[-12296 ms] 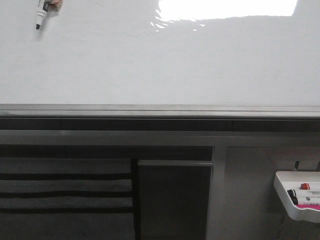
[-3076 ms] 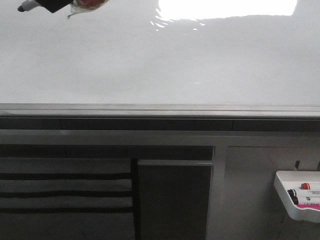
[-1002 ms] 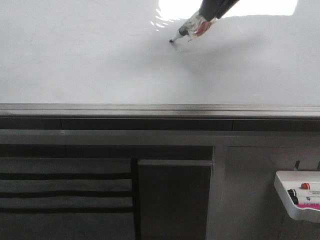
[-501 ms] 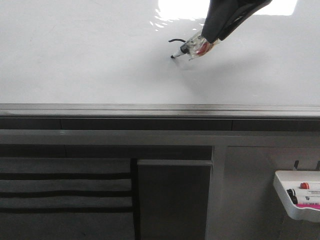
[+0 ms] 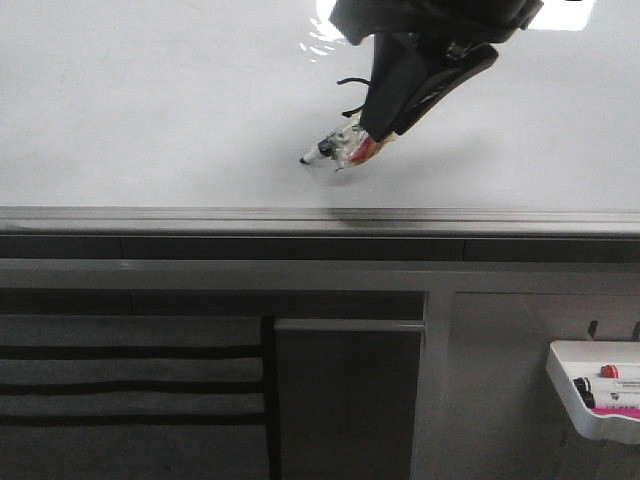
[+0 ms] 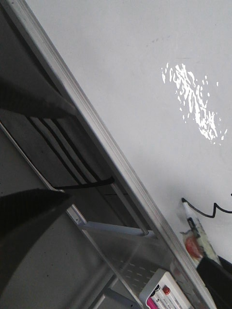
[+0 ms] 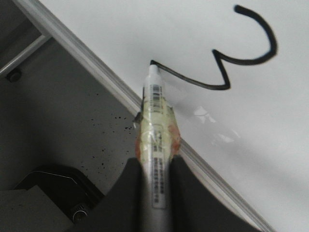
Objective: Write number 3 on whiteboard
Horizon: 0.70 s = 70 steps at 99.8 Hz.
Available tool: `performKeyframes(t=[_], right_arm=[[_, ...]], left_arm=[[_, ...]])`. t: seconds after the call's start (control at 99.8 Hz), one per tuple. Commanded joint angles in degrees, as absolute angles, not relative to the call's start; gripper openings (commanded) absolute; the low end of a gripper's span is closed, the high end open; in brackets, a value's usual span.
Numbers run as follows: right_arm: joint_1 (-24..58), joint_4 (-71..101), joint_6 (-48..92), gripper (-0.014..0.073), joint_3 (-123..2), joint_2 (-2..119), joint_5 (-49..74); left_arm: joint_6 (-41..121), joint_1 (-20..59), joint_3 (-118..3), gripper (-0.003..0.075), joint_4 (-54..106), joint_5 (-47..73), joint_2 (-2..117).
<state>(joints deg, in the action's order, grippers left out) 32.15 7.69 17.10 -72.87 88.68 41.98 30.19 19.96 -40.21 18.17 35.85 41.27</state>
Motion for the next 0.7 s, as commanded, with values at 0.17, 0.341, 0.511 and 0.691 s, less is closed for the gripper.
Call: performKeyframes(t=[0.17, 0.341, 0.511, 0.691], right_arm=[[33.3, 6.55, 18.15, -0.0033, -73.02, 79.72, 36.77], [34.07, 6.82, 18.85, -0.0033, -65.5, 70.83, 33.69], [34.07, 6.82, 21.34, -0.0033, -57.93, 64.31, 33.21], [34.07, 6.92, 21.34, -0.0033, -51.6, 58.97, 33.21]], left_arm=[[29.63, 19.75, -41.74, 0.0312, 19.49, 32.1, 41.25], [29.63, 19.75, -41.74, 0.0312, 19.49, 32.1, 41.25], [29.63, 19.75, -41.74, 0.0312, 19.49, 32.1, 41.25], [29.63, 19.75, -41.74, 0.0312, 19.49, 32.1, 41.25]])
